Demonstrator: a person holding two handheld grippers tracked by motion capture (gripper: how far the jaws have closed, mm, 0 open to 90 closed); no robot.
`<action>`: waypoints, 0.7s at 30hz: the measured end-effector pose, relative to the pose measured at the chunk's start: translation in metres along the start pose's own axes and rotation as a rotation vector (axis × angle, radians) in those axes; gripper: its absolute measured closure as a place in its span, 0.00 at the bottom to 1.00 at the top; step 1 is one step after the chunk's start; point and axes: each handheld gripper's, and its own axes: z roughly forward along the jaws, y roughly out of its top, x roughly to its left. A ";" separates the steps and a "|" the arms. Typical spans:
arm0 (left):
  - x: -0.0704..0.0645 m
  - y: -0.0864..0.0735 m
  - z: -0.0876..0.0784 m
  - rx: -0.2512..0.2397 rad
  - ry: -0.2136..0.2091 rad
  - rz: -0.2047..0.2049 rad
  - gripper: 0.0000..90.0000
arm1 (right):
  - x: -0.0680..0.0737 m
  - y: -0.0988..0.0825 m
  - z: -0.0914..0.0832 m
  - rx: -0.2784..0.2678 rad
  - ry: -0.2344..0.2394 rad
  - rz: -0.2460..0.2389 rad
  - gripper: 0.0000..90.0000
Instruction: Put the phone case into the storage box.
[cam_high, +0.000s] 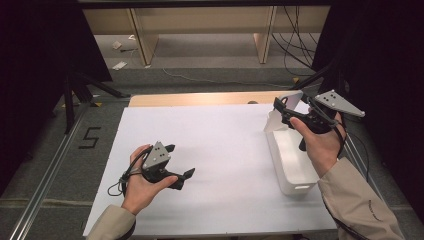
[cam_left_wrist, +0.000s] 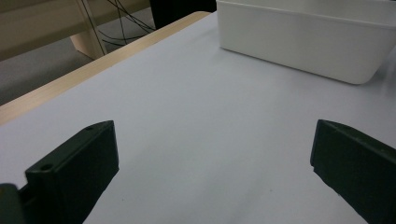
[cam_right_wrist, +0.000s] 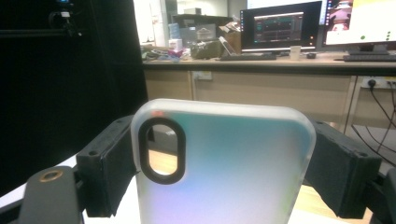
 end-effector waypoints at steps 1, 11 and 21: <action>0.001 -0.001 -0.001 -0.001 0.005 -0.001 0.01 | -0.001 0.000 0.000 0.000 -0.006 -0.005 0.20; 0.014 -0.007 -0.011 -0.007 0.043 -0.030 0.01 | -0.012 -0.001 -0.001 0.001 -0.052 -0.002 0.20; 0.020 -0.012 -0.014 -0.009 0.058 -0.046 0.01 | -0.021 -0.003 -0.001 0.014 -0.096 0.003 0.20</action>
